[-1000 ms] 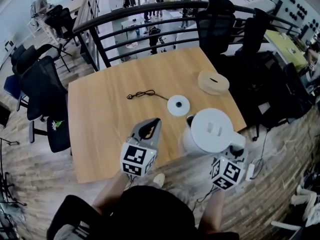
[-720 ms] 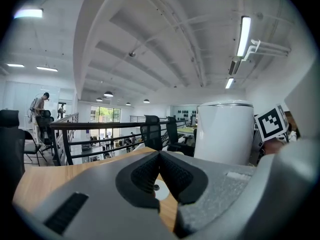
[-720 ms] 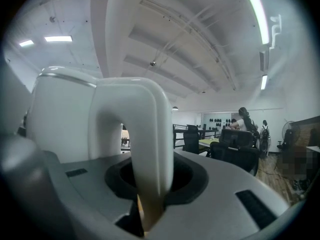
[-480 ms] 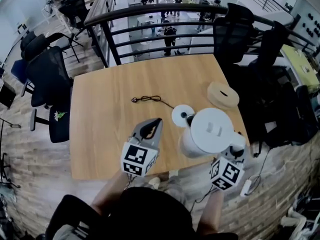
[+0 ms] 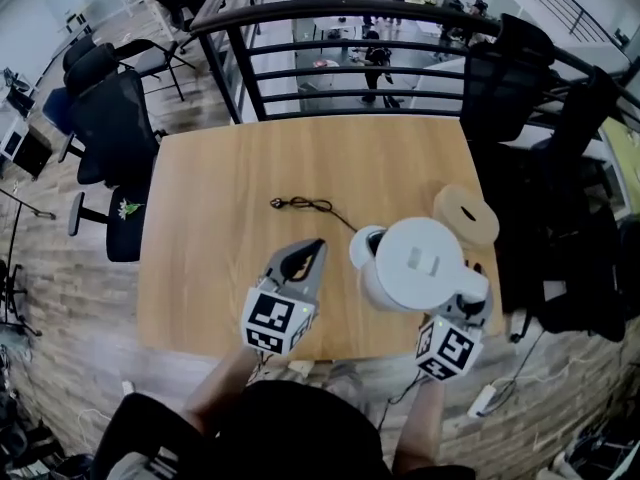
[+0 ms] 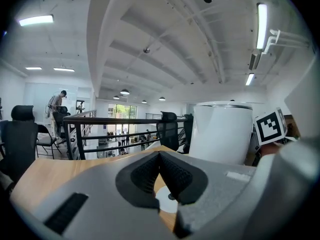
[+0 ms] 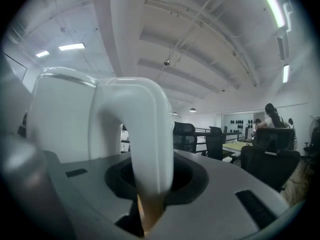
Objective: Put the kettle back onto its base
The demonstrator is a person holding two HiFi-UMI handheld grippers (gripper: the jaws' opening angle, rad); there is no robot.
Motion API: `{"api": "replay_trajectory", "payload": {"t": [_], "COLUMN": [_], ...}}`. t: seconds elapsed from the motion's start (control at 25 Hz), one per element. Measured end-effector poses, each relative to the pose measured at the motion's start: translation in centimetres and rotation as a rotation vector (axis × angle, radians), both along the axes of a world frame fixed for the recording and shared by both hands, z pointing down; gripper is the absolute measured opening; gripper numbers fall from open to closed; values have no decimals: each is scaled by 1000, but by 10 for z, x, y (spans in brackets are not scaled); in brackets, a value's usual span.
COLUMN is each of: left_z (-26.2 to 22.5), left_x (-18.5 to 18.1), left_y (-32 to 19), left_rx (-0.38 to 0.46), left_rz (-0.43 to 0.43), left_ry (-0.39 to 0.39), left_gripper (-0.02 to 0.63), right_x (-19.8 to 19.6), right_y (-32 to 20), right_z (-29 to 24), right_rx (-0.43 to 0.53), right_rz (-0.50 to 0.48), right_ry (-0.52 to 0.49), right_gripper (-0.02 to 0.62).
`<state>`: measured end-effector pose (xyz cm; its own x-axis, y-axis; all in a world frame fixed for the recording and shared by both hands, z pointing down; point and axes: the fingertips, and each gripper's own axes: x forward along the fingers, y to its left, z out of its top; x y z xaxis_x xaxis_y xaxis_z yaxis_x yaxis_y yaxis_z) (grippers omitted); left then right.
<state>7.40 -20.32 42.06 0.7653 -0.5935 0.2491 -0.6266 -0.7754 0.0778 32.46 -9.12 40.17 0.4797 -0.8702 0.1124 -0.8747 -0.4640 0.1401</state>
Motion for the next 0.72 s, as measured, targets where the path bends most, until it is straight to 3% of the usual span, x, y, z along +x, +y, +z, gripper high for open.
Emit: {"api": "replay_trajectory", "payload": {"t": [0.72], "left_z": [63], "left_x": [15], "left_y": [-51], "left_rx": [-100], "left_rz": [-161], "left_ry": [-44], "left_gripper": [-2], "right_x": [25], "right_y": [-110], "right_z": [66], "right_rx": [-25], "right_rz": [-184], "right_ry": [-13], "right_gripper": [76]}}
